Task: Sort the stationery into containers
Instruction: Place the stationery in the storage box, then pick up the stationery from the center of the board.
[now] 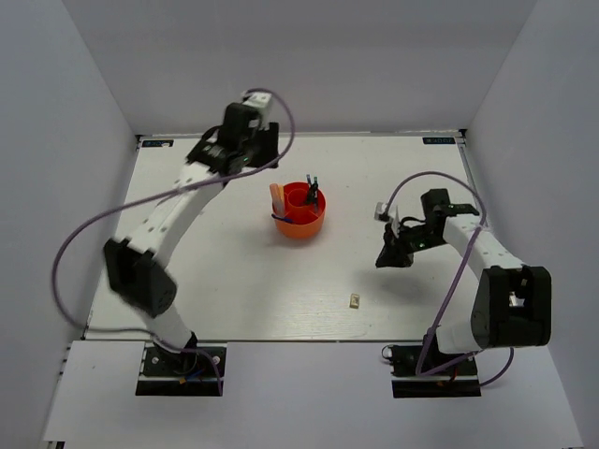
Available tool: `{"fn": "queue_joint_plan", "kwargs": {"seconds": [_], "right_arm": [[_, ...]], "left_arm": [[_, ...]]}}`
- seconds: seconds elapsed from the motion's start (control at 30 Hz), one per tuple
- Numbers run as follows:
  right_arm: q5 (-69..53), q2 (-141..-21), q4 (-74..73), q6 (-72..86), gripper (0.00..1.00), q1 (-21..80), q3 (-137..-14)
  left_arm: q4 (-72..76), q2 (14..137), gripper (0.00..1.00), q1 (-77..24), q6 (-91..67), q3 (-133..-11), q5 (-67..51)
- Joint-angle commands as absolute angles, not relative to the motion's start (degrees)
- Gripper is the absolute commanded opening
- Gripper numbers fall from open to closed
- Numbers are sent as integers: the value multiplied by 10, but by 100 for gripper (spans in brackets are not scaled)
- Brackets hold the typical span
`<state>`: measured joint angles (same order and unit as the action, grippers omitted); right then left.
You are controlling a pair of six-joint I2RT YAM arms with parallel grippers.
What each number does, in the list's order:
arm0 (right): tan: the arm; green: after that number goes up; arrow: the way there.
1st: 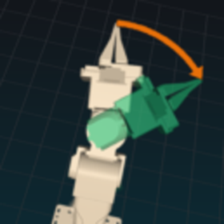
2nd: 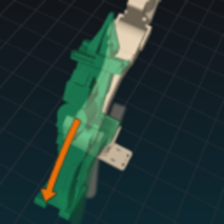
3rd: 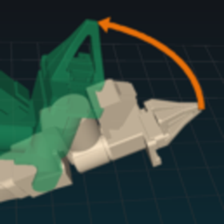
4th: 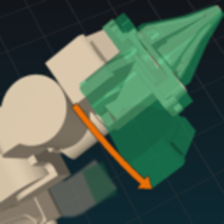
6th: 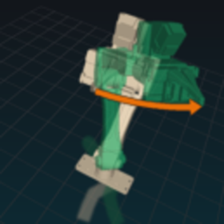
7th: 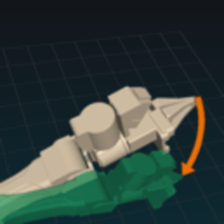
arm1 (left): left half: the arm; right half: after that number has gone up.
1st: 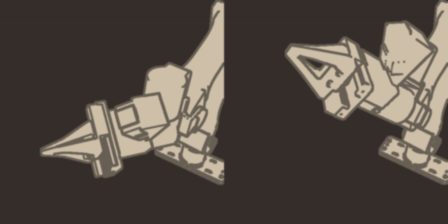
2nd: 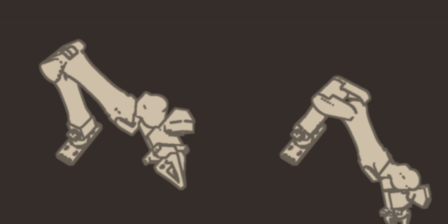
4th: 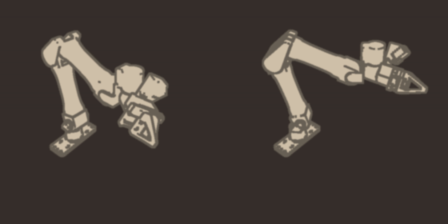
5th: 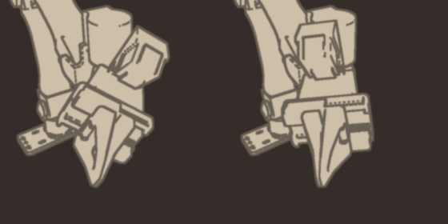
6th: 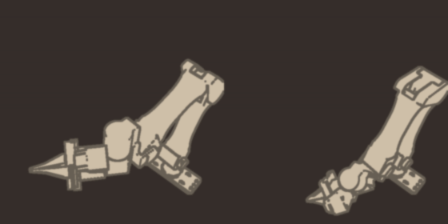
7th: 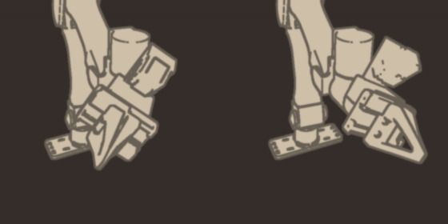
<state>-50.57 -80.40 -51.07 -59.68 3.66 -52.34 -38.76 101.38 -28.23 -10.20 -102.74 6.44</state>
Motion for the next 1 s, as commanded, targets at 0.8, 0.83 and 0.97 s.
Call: {"fn": "queue_joint_plan", "kwargs": {"seconds": [0.8,0.83,0.97], "right_arm": [[-347,-720,-481,-1085,63,287,-402],[-341,-729,-469,-1086,61,301,-405],[-309,-765,-463,-1128,58,326,-421]], "left_arm": [[-450,367,91,-160,-219,-347,7],[-453,367,91,-160,-221,-347,5],[-461,366,91,-159,-219,-345,1]]}}
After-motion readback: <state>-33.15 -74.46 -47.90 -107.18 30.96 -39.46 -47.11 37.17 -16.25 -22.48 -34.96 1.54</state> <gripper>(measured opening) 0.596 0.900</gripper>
